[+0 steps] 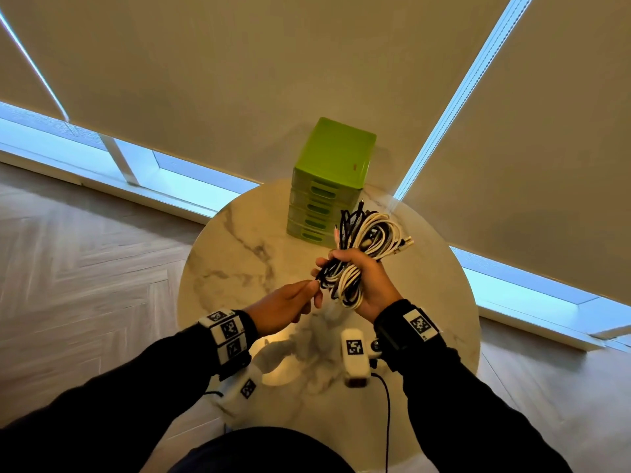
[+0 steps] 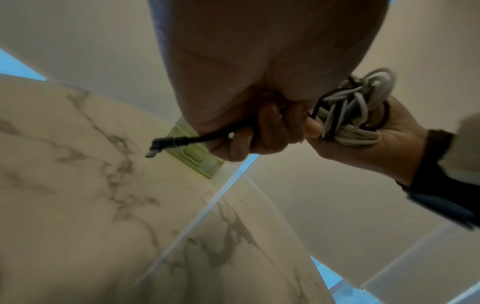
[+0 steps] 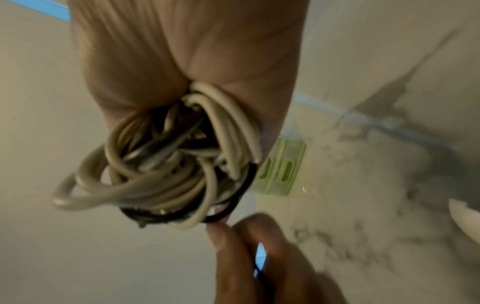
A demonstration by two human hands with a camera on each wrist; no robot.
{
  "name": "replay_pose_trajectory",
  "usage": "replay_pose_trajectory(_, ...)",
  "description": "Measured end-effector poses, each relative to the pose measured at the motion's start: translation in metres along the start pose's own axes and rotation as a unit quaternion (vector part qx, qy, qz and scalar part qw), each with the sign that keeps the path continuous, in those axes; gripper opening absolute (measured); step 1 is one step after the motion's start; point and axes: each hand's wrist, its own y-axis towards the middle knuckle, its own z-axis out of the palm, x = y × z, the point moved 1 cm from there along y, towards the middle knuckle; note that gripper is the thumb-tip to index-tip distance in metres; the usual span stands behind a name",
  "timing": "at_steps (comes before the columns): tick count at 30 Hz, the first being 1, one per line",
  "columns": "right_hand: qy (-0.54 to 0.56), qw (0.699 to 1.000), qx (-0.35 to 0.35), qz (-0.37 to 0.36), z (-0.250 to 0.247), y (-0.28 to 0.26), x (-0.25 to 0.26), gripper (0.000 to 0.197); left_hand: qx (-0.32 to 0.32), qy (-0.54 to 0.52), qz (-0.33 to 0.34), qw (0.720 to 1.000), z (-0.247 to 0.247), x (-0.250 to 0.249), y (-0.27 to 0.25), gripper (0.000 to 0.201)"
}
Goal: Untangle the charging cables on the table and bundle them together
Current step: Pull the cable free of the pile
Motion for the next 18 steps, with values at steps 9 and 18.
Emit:
replay_pose_trajectory(9, 0.045, 0.995, 0.085, -0.002, 0.003, -0.007, 0.002, 0.020, 0.043, 0.056, -0.008, 0.997, -0.017, -0.017, 0.000, 0.048)
replay_pose_trajectory(18, -0.172, 0.985, 0.018, 0.011, -0.020, -0.010, 0.010, 0.016, -0.045, 0.304, 0.079, 0.948, -0.076, -0.010, -0.002, 0.039)
